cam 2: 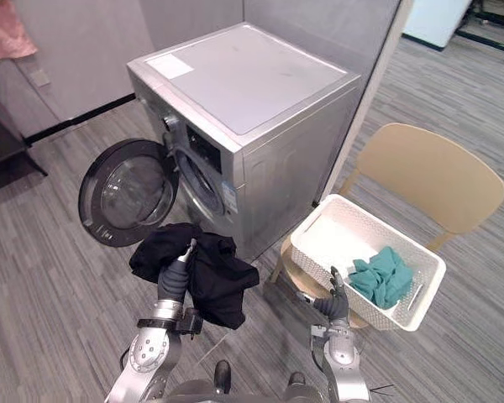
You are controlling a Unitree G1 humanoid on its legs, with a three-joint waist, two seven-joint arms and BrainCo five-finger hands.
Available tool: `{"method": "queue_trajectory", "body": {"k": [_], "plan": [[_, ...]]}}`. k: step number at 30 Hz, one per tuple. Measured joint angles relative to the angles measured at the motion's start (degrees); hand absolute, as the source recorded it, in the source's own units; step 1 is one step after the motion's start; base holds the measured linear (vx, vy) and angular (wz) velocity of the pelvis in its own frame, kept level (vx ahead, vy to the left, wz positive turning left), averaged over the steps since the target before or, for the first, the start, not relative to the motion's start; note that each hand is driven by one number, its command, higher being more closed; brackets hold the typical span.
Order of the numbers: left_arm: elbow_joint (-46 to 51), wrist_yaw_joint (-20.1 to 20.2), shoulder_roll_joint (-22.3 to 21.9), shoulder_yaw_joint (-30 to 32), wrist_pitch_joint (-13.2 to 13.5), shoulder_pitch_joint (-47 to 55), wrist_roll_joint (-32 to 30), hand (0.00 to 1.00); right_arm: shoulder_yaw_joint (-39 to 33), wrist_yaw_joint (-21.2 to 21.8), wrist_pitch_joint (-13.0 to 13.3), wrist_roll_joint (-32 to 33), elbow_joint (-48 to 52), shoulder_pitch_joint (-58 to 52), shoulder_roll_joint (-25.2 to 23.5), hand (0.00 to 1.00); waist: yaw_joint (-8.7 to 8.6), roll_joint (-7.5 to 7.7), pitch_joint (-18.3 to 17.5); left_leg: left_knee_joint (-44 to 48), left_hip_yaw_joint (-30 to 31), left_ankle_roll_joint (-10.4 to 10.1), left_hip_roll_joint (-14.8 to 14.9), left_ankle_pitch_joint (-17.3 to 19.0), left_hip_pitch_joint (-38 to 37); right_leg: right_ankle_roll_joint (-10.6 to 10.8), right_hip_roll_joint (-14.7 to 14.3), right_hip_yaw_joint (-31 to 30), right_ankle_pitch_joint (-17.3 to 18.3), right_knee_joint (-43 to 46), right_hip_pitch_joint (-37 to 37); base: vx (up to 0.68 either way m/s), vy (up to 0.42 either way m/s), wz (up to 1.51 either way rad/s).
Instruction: Pick up the laundry basket with both hands and put the clothes into the washing machine.
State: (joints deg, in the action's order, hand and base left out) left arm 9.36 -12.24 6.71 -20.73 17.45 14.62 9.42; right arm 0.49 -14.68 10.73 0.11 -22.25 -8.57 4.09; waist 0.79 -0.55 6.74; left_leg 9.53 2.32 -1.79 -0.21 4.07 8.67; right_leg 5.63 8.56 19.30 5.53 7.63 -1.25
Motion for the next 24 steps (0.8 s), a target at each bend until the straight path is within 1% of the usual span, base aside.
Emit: {"method": "queue_trajectory", "body": {"k": [1, 2, 3, 4, 5, 6, 7, 8, 9, 10, 11, 12, 13, 14, 15, 16, 17, 18, 19, 20, 21, 22, 23, 24], "plan": [[0.0, 0.0, -0.5, 1.1, -0.1, -0.2, 0.0, 1.0, -0.1, 0.0, 0.0, 0.0, -1.2, 0.5, 0.2, 0.0, 0.18, 0.17, 0.8, 1.6, -0.7, -0.7, 0.1, 1.0, 1.6, -0.2, 0.9, 2.8, 1.1, 1.2, 0.5, -0.02, -0.004, 1.17], [-0.1, 0.0, -0.7, 1.5, -0.1, -0.1, 0.1, 1.0, -0.1, 0.0, 0.0, 0.0, -1.6, 0.6, 0.3, 0.0, 0.29, 0.14, 1.5, 1.7, -1.9, -0.2, 0.9, 2.3, 1.7, 0.0, 1.0, 4.2, 1.4, 1.2, 1.4, -0.02, -0.065, 1.13], [-0.6, 0.0, -0.9, 2.5, -0.1, 0.1, 0.1, 1.0, -0.1, -0.1, 0.0, 0.0, -1.7, 0.5, 0.3, 0.0, 0.88, 0.77, 2.5, 3.6, -7.7, -0.7, 3.3, 4.3, 2.3, 0.3, 1.6, 6.4, 1.6, 1.1, 2.7, 0.02, -0.07, 1.06], [-1.6, -0.1, -1.4, 2.9, -0.1, 0.0, 0.1, 1.0, 0.0, -0.2, 0.0, 0.0, -1.7, 0.6, 0.8, 0.0, 1.56, 0.68, 2.8, 7.1, -13.0, 0.1, 6.5, 5.1, 4.5, 0.6, 1.7, 8.7, 2.0, 1.0, 3.4, 0.03, -0.081, 0.98], [-1.9, -0.1, -1.6, 3.0, -0.1, 0.0, 0.1, 1.0, 0.1, -0.2, 0.0, 0.1, -1.7, 0.8, 1.1, 0.0, 1.74, 0.51, 2.9, 8.3, -14.6, 0.1, 7.5, 5.1, 5.3, 0.8, 2.1, 9.8, 2.3, 1.0, 3.8, 0.05, 0.028, 0.98], [-2.3, 0.0, -1.6, 3.0, -0.2, 0.0, 0.1, 1.0, 0.0, -0.3, 0.0, 0.2, -1.7, 1.3, 1.6, 0.0, 1.48, 0.95, 3.1, 10.2, -15.6, 0.5, 7.9, 5.3, 7.4, 1.6, 4.1, 12.0, 3.5, 2.0, 4.2, 0.01, 0.047, 0.92], [-2.3, 0.1, -1.6, 3.3, -0.2, -0.1, 0.1, 1.0, 0.0, -0.4, 0.0, 0.4, -1.7, 2.1, 2.0, 0.0, 1.4, 1.91, 3.7, 11.9, -15.5, 0.6, 7.8, 5.4, 10.3, 2.9, 6.5, 13.3, 4.2, 2.8, 4.7, 0.01, 0.047, 0.89], [-2.3, 0.1, -1.5, 3.4, -0.2, -0.1, 0.1, 1.0, 0.0, -0.4, 0.0, 0.5, -1.7, 2.4, 2.2, 0.0, 1.39, 2.22, 3.9, 11.9, -14.9, 0.5, 7.9, 5.2, 11.6, 3.6, 7.4, 13.9, 4.5, 2.7, 5.2, 0.0, 0.127, 0.62], [-2.3, 0.0, -1.6, 3.5, -0.3, 0.1, 0.1, 1.0, 0.1, -0.6, 0.0, 0.5, -1.8, 2.7, 2.5, 0.0, 1.62, 2.25, 3.9, 9.2, -13.6, -0.2, 8.3, 4.1, 13.2, 5.8, 8.9, 14.4, 4.4, 2.6, 6.3, 0.1, 0.25, 0.42], [-2.4, -0.3, -1.9, 3.5, -0.5, 0.1, 0.1, 1.0, 0.1, -0.7, 0.0, 0.6, -2.0, 2.7, 3.0, 0.0, 1.68, 1.74, 3.6, 8.9, -14.4, -0.5, 7.9, -2.5, 12.6, 8.4, 9.9, 15.0, 4.3, 2.2, 8.4, 0.18, 0.3, 0.43], [-2.4, -0.3, -1.6, 3.5, -0.7, -0.2, 0.1, 1.0, 0.7, -0.9, 0.0, 0.6, -2.8, 3.1, 2.6, 0.0, 1.47, 3.02, 3.8, 10.9, -14.8, 1.3, 6.4, -1.0, 13.1, 8.4, 11.3, 14.6, 4.1, 1.5, 9.4, 0.24, 0.243, 0.42], [-2.4, -0.4, -1.6, 3.9, -0.8, -0.8, 0.1, 1.0, 1.5, -0.8, 0.0, 0.6, -3.0, 2.9, 2.5, 0.0, 1.07, 3.75, 3.7, 15.6, -14.8, 2.2, 5.6, 1.7, 15.0, 9.0, 12.1, 13.3, 2.4, 0.5, 10.0, 0.37, 0.349, 0.33], [-2.6, -0.3, -1.7, 4.1, -1.0, -1.4, 0.1, 1.0, 1.8, -0.5, -0.1, 0.6, -3.3, 3.7, 2.2, 0.0, 1.37, 3.8, 3.8, 22.9, -14.9, 3.8, 5.0, 7.5, 17.4, 9.2, 13.8, 10.7, 1.8, 2.7, 10.0, 0.37, 0.377, 0.15], [-3.1, -0.3, -1.7, 4.0, -1.0, -1.7, 0.1, 1.0, 1.7, -0.3, -0.3, 0.6, -3.4, 4.0, 2.0, 0.0, 1.5, 3.84, 3.8, 24.3, -15.3, 4.5, 4.5, 9.1, 17.1, 8.8, 15.1, 9.5, 1.5, 5.1, 9.5, 0.44, 0.492, 0.0], [-4.2, -0.3, -1.5, 4.0, -1.4, -2.1, 0.1, 1.0, 1.8, 0.0, -0.7, 0.5, -3.4, 4.5, 1.8, 0.0, 1.35, 3.84, 3.8, 24.7, -16.2, 5.8, 3.0, 11.4, 14.9, 4.4, 17.9, 6.5, 0.4, 11.7, 7.4, 0.3, 0.337, -0.09], [-4.7, -0.3, -1.3, 4.0, -1.5, -2.2, 0.1, 1.0, 1.8, 0.0, -0.8, 0.5, -3.4, 4.9, 1.6, 0.0, 1.37, 3.7, 3.9, 24.0, -16.7, 6.3, 2.6, 12.1, 13.2, 0.1, 19.2, 4.6, -0.2, 16.7, 5.6, 0.45, 0.449, -0.13], [-4.9, -0.3, -0.5, 4.1, -1.5, -2.0, 0.0, 1.0, 1.8, 0.0, -0.9, 0.5, -3.4, 5.4, 0.9, 0.0, 1.06, 3.57, 3.9, 21.6, -17.1, 6.6, 1.6, 12.7, 9.5, -6.8, 20.6, 1.4, 0.6, 29.3, 1.2, 0.37, 0.328, -0.17], [-4.9, -0.4, 0.5, 4.1, -1.5, -1.8, -0.1, 1.0, 1.9, 0.0, -1.0, 0.5, -3.4, 5.5, 0.2, 0.0, 0.73, 3.57, 4.0, 18.2, -17.3, 6.5, 0.9, 12.8, 5.1, -9.1, 20.0, -0.8, 1.8, 39.7, -2.8, 0.43, 0.354, -0.16], [-4.9, -0.4, 0.9, 4.2, -1.4, -1.5, -0.2, 1.0, 2.2, 0.0, -1.0, 0.5, -3.4, 5.9, -0.1, 0.0, 0.46, 3.5, 4.0, 16.3, -17.4, 6.4, 0.7, 12.8, 3.0, -8.3, 18.7, -2.0, 2.6, 43.5, -4.6, 0.33, 0.26, -0.27], [-4.9, -0.5, 1.6, 4.1, -1.3, -1.0, -0.3, 1.0, 2.7, 0.0, -0.9, 0.5, -3.4, 5.9, -0.7, 0.0, -0.07, 3.15, 4.1, 12.6, -18.2, 6.3, 0.2, 12.7, -0.9, -7.1, 16.1, -3.0, 3.7, 46.9, -8.1, 0.32, 0.237, -0.37], [-4.9, -0.4, 1.8, 3.9, -1.3, -0.9, -0.5, 1.0, 2.8, 0.1, -0.8, 0.4, -3.4, 6.1, -1.1, 0.0, -0.14, 3.51, 3.9, 10.1, -19.3, 6.2, -0.2, 12.5, -3.5, -6.8, 14.3, -2.5, 5.2, 47.0, -10.3, 0.32, 0.183, -0.54], [-4.9, -0.4, 1.7, 3.7, -1.3, -0.9, -0.5, 1.0, 2.8, 0.2, -0.8, 0.4, -3.4, 6.0, -1.4, 0.0, -0.18, 3.38, 3.8, 7.6, -20.5, 6.2, -0.6, 12.5, -6.3, -6.3, 12.2, 0.5, 7.8, 44.7, -12.5, 0.32, 0.134, -0.51], [-5.0, -0.4, 1.7, 3.4, -1.3, -1.0, -0.5, 1.0, 2.8, 0.4, -0.8, 0.4, -3.4, 5.9, -1.4, 0.0, -0.31, 2.74, 4.1, 6.1, -21.2, 6.2, -0.9, 12.5, -8.2, -6.3, 10.6, 4.1, 9.5, 41.6, -13.9, 0.4, 0.134, -0.51], [-5.0, -0.3, 1.3, 3.4, -1.3, -1.1, -0.4, 1.0, 2.8, 0.8, -0.8, 0.4, -3.5, 6.0, -1.4, 0.0, -0.8, 2.65, 4.0, 4.3, -22.1, 6.1, -0.8, 12.5, -10.3, -6.7, 7.9, 9.5, 10.7, 35.5, -15.0, 0.41, 0.115, -0.42]]}}
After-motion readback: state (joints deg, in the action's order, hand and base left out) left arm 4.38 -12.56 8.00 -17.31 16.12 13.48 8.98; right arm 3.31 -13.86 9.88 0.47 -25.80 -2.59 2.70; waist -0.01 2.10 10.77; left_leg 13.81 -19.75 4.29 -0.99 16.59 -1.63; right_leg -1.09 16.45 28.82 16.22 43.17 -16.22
